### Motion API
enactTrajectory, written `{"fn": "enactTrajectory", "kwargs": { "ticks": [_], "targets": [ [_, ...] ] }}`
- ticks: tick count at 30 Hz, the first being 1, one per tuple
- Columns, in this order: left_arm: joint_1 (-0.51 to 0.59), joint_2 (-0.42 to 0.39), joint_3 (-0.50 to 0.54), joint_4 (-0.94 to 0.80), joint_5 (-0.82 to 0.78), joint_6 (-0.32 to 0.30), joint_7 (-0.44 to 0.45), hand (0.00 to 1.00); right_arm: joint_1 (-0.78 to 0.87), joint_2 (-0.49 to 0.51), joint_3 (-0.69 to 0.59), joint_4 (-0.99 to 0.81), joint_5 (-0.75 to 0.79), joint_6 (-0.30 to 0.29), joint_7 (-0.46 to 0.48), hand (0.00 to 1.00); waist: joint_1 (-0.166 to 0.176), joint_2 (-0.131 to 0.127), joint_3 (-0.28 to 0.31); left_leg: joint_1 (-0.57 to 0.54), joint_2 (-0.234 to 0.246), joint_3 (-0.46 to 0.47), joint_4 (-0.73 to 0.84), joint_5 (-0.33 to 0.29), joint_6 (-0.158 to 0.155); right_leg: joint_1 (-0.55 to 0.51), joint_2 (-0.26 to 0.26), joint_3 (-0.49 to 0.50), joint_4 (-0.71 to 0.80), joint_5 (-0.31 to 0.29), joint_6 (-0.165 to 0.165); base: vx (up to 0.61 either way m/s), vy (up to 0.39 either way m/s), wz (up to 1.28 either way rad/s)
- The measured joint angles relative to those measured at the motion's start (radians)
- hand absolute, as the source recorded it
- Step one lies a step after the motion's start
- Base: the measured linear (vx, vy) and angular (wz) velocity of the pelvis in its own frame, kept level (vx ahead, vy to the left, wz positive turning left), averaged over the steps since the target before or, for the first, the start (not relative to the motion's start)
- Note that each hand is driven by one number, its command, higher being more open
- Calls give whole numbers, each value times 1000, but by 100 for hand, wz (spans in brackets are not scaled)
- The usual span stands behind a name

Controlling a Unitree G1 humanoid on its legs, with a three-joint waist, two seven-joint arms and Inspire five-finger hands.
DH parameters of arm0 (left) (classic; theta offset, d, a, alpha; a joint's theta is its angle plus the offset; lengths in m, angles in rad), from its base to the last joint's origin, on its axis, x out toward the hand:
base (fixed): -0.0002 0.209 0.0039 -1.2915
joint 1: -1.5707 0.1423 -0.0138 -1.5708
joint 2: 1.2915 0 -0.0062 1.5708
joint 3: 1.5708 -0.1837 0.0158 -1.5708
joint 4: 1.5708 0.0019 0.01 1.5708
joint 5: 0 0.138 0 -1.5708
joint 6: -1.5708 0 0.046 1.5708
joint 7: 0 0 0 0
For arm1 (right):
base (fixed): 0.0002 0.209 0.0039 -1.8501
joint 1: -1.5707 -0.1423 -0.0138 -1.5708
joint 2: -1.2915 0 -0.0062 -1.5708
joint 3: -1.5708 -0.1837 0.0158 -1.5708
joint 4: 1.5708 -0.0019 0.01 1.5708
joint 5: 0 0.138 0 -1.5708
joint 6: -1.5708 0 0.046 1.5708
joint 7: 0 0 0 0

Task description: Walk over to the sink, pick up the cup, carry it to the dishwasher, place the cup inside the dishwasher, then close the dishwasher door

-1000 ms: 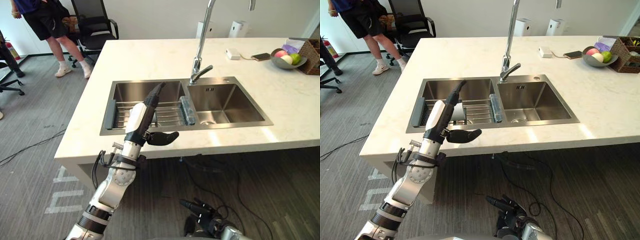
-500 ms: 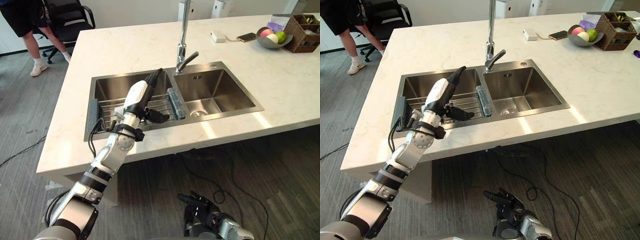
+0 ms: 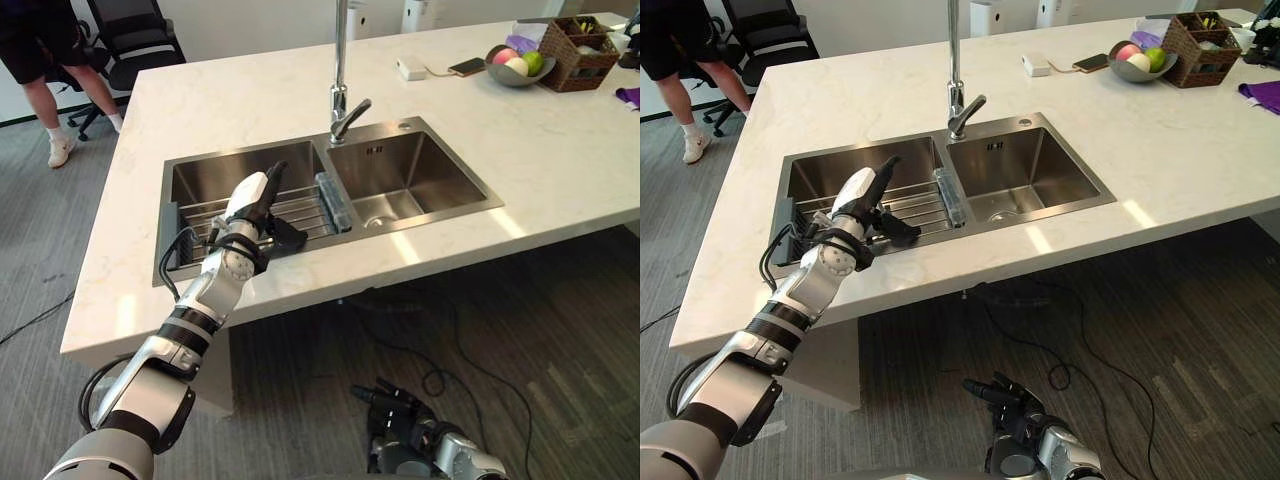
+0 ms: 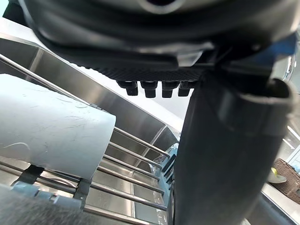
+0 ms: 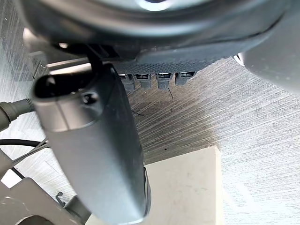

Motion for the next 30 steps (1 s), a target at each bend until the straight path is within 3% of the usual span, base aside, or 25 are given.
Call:
{"fn": "enactTrajectory", "kwargs": {
  "ticks": [4, 19, 26, 30],
  "targets": [
    [-10, -2, 3, 35, 1, 16, 9, 100, -6, -2, 0, -10, 2, 16, 0, 100, -23, 11, 8, 0, 17, 7, 1, -3, -8, -6, 20, 3, 0, -1, -2, 21, -19, -7],
    [-37, -17, 61, 177, 121, 104, 43, 100, -10, -11, -1, -9, 8, 16, 19, 100, -28, 22, 15, 2, 5, 31, 2, 18, -19, -11, 22, 23, 0, 1, -9, -20, 12, -4],
    [-37, -17, 71, 209, 160, 96, 36, 100, -10, -12, -3, -9, 6, 16, 35, 100, -27, 22, 15, 0, 6, 32, -7, 18, -19, -17, 23, 20, 0, -4, -14, -73, -3, 1],
    [-37, -6, 95, 209, 163, 70, -40, 100, -10, -12, -3, -9, -3, 16, 48, 100, -25, 22, 15, 0, 8, 30, -12, 18, -19, -17, 23, 13, 0, -2, -18, -71, -7, 4]
  ]
}}
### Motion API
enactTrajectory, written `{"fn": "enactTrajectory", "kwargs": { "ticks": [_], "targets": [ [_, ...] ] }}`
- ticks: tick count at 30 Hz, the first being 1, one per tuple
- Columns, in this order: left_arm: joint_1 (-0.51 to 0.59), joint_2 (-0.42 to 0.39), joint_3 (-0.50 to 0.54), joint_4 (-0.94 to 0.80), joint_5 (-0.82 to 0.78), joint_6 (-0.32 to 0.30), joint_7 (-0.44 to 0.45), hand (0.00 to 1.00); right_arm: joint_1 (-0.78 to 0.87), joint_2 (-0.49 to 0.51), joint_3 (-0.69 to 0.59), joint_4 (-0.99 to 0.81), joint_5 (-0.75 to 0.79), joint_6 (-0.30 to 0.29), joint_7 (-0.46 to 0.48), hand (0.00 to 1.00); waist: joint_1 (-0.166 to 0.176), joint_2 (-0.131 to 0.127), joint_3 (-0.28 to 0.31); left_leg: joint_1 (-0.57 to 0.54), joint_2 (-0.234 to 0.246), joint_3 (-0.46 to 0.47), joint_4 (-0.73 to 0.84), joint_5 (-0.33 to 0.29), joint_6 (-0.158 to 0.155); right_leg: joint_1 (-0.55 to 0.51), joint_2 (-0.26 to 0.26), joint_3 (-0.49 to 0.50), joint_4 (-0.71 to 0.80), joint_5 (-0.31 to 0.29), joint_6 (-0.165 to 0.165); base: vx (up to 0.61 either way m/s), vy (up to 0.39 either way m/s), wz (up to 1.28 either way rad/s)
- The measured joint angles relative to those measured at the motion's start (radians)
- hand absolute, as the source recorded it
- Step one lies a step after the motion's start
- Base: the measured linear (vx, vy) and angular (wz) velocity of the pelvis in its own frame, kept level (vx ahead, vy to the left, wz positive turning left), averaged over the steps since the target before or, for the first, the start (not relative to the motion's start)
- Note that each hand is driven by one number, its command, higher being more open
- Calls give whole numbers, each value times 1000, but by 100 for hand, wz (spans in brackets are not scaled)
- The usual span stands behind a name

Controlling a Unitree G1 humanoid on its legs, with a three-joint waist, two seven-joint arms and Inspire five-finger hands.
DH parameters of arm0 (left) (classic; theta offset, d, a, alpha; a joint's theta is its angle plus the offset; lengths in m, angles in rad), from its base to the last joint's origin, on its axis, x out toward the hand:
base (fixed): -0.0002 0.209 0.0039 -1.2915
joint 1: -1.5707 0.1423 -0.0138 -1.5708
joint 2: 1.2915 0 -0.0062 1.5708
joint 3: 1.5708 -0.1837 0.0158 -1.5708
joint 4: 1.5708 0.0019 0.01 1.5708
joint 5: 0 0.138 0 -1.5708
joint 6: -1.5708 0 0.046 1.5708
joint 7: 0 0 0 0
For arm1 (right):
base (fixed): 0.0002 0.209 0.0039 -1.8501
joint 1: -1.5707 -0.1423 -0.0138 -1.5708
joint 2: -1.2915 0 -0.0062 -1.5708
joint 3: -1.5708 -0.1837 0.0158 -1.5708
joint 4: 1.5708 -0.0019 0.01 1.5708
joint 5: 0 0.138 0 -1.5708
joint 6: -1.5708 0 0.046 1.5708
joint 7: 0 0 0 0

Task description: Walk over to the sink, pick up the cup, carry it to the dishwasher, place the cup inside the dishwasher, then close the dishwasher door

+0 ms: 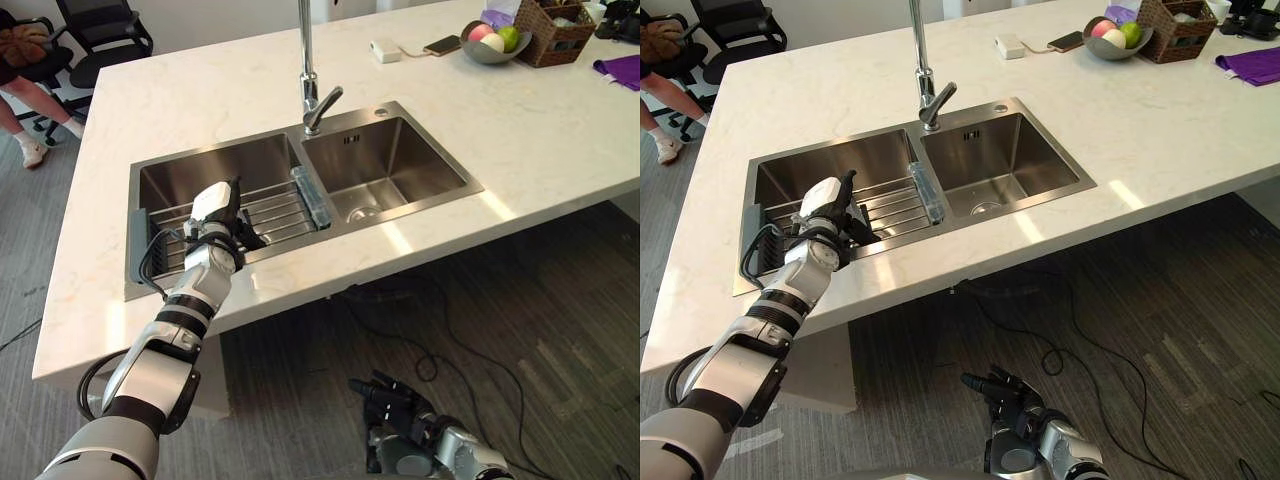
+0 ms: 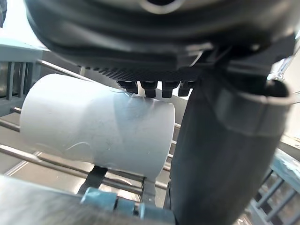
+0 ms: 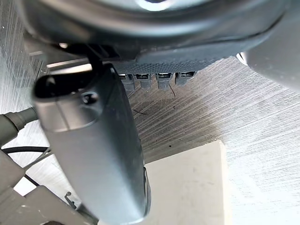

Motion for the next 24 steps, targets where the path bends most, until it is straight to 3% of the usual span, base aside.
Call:
{"fn": "enactTrajectory", "kwargs": {
  "ticks": [7, 15, 24],
  "targets": [
    [-26, 72, -1, 3, 14, -60, -115, 100, 0, -2, 0, 0, -2, 1, 14, 100, 2, 3, 1, -1, 15, 1, 1, 0, -1, 0, 15, -2, 0, -1, -5, -23, -6, -1],
    [-59, 153, 4, 23, 15, -89, -124, 100, 0, -13, 1, 1, -1, 7, 40, 100, 6, 7, 4, 0, 16, -1, 0, 1, -2, 3, 15, -6, 1, 5, -9, 0, 0, 0],
    [-59, 155, 46, 98, 33, -82, -125, 100, 0, -14, 0, 2, 0, 7, 45, 100, 7, 7, 4, 1, 9, 1, 3, 1, -1, 1, 12, 1, 0, 5, -10, 0, 0, -1]
  ]
}}
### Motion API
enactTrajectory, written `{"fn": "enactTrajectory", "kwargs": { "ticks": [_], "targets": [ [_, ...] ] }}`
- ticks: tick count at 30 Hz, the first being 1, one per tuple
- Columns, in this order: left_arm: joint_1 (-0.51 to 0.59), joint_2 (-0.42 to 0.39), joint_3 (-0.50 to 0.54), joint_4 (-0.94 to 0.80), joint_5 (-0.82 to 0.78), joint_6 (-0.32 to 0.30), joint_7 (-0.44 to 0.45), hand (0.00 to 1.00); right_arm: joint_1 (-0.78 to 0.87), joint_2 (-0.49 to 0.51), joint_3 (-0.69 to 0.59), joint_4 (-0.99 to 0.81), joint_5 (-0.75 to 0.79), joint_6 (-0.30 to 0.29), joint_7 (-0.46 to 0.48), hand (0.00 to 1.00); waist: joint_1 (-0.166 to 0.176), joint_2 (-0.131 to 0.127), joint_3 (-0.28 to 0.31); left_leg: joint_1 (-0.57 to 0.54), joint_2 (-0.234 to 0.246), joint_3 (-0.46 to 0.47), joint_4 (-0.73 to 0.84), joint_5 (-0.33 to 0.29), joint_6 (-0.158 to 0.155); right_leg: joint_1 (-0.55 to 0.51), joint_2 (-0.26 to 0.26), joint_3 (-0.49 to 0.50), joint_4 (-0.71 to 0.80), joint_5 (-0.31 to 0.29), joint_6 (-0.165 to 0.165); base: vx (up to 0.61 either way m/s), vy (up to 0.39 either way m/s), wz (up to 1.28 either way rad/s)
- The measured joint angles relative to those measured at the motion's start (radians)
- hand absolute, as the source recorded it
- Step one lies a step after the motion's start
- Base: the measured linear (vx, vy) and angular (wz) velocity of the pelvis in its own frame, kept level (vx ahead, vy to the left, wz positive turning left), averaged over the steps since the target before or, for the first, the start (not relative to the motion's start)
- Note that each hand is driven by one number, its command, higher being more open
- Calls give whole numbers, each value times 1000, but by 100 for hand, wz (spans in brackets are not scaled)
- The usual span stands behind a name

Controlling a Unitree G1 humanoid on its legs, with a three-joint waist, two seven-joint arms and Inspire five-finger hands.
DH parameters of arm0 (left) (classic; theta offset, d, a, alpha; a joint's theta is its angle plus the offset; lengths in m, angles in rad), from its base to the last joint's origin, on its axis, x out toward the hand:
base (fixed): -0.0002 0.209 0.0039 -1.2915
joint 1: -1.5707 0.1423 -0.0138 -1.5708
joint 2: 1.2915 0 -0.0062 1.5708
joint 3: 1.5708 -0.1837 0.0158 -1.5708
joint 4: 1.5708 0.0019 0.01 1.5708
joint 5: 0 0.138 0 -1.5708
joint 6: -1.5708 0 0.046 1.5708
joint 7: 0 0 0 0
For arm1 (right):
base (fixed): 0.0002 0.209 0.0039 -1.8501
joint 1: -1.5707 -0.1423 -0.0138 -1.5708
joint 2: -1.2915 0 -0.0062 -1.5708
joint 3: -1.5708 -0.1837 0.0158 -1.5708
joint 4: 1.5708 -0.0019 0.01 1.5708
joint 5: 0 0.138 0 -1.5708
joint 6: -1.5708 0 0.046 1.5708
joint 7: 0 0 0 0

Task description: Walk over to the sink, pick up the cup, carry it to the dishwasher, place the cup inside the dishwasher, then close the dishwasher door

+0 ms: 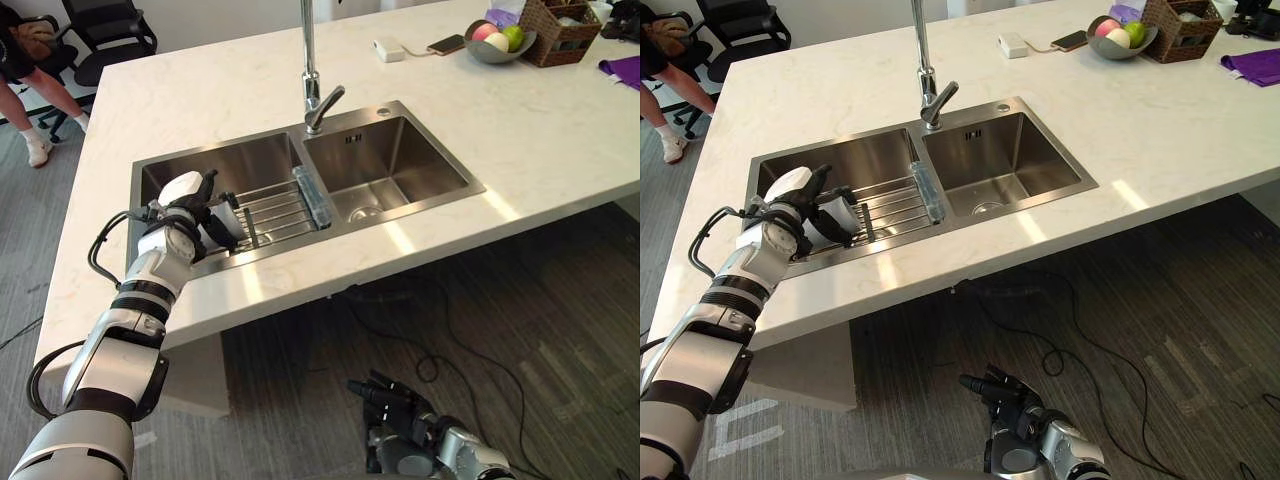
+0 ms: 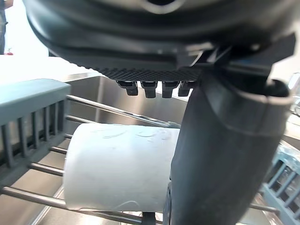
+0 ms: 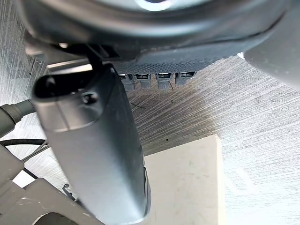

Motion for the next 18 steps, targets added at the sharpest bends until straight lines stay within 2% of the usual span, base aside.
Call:
{"fn": "enactTrajectory", "kwargs": {
  "ticks": [6, 11, 18],
  "targets": [
    [4, 0, 30, 41, 3, 12, -74, 100, 0, 6, -29, -1, -1, 2, 6, 100, -2, 3, 1, -7, -8, 18, 3, 0, 0, -16, 0, 19, 0, 1, -2, -12, 3, -10],
    [8, 4, 59, 43, 3, 13, -123, 100, 0, 1, -48, -5, -10, 2, 21, 100, -8, 21, 8, -6, -7, 20, 4, 0, 0, -17, 1, 21, 0, 1, -2, -37, 16, -2],
    [10, 5, 65, 43, 3, 11, -137, 100, -1, 1, -48, -10, -43, 2, 26, 100, -9, 23, 8, -7, -7, 19, 7, 0, 0, -16, 1, 21, 0, 1, -2, -24, 16, 0]
  ]
}}
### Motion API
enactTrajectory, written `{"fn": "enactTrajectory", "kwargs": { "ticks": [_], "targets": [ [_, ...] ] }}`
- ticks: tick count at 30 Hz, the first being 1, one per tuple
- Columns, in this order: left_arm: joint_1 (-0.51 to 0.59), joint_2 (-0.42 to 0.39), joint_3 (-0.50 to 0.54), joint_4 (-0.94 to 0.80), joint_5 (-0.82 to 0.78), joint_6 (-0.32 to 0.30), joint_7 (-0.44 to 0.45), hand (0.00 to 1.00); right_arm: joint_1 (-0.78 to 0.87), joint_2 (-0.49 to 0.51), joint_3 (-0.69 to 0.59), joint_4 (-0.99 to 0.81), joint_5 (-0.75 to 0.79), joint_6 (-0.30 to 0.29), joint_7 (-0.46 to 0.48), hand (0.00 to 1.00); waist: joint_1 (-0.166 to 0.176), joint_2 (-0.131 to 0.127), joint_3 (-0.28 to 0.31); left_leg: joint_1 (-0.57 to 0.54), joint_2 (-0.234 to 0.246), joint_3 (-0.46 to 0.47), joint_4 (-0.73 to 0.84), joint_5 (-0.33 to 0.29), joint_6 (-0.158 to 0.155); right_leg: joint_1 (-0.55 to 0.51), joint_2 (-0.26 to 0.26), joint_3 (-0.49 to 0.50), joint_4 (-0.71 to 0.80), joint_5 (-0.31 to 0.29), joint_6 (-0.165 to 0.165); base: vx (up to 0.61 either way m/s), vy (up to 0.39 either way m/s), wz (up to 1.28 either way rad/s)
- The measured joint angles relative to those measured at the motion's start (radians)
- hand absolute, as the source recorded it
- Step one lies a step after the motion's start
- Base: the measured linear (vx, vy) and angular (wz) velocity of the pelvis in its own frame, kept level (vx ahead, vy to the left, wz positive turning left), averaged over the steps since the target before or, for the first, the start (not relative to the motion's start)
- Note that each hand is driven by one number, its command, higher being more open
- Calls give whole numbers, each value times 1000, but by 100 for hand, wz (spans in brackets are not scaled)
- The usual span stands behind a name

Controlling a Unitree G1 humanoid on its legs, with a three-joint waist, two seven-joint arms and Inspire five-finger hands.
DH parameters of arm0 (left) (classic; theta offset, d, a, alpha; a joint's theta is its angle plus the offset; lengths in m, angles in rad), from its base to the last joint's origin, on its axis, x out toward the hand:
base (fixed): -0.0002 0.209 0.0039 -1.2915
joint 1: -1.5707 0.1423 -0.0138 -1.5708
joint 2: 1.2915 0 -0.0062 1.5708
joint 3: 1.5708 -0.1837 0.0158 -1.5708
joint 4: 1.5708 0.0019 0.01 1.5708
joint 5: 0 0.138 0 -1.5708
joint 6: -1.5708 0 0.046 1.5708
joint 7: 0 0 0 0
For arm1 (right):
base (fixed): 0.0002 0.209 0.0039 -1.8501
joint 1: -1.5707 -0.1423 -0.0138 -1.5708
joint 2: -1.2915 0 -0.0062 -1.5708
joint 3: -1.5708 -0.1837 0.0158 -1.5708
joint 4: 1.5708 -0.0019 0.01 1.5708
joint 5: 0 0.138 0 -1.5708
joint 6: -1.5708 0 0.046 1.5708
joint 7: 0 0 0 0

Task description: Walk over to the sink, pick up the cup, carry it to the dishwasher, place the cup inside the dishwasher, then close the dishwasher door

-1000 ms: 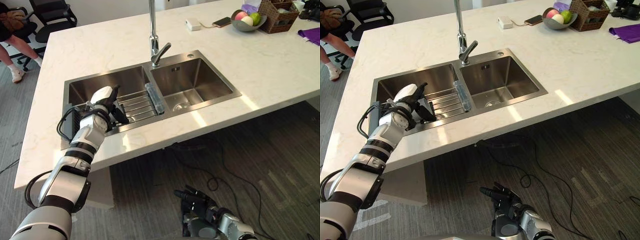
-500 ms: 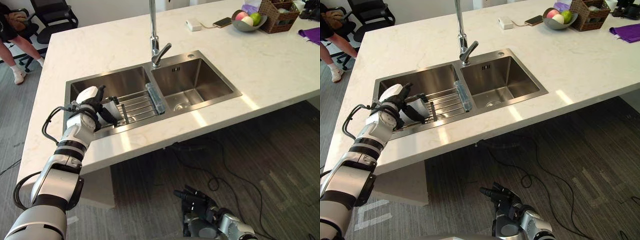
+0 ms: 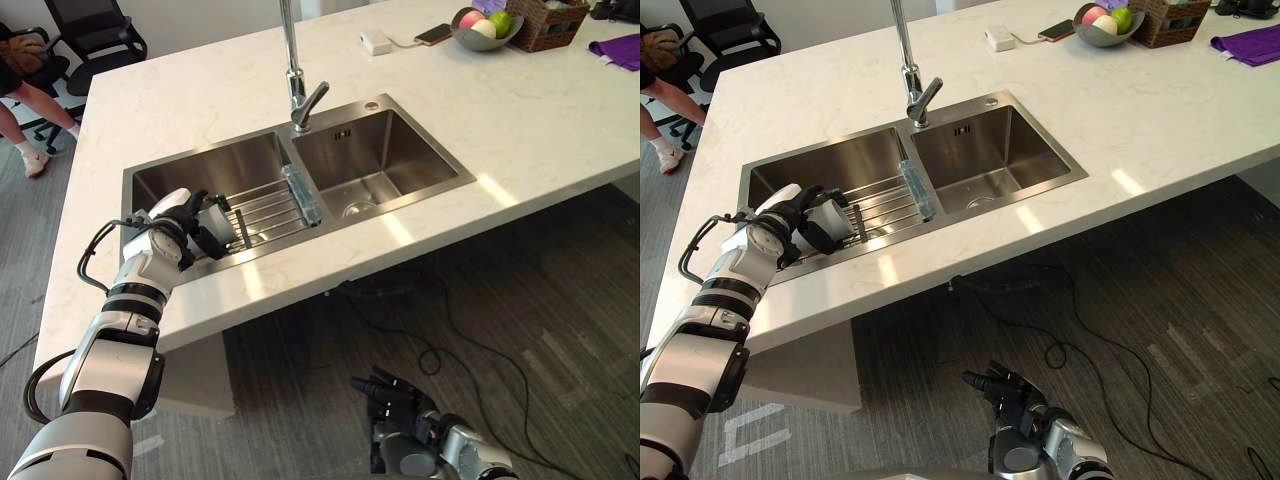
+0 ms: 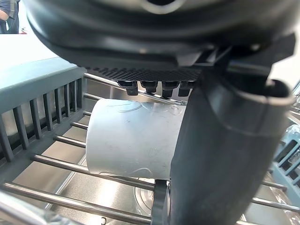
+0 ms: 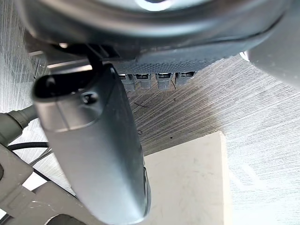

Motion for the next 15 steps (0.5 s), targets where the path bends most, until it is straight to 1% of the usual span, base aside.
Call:
{"fn": "enactTrajectory", "kwargs": {
  "ticks": [6, 7, 9, 10, 15],
  "targets": [
    [23, -8, 15, -10, 11, -3, 15, 100, -2, 1, 0, 0, -21, 0, 0, 100, -1, 0, 0, 0, 0, -1, 6, 0, 0, 2, -1, 0, 0, 0, 0, -11, 7, 0],
    [30, -15, 22, -14, 25, -4, 22, 0, -3, 1, 0, 0, -26, 0, 0, 100, -1, 0, 0, 0, 1, -1, 6, 0, 0, 3, -1, 0, 0, 0, 0, -38, 22, 1],
    [46, -30, 41, -20, 42, -9, 52, 0, -3, 2, 0, 0, -30, 0, -1, 100, -1, 0, 0, 0, 1, -1, 6, 0, 0, 3, 0, 0, 0, 0, 0, -34, 19, 0],
    [61, -36, 54, -23, 54, -17, 91, 0, -3, 2, 0, 0, -35, 0, -1, 100, -1, 0, 0, 0, 2, -1, 8, 0, 0, 3, 0, 0, 0, 0, 0, -31, 17, 0],
    [108, -79, 109, -22, 78, -37, 144, 0, -4, 2, 0, 1, -47, 4, -2, 100, 3, -2, -1, 0, 4, -2, 12, -1, 0, 8, 0, -4, 0, 0, 0, -1, 1, 2]
  ]
}}
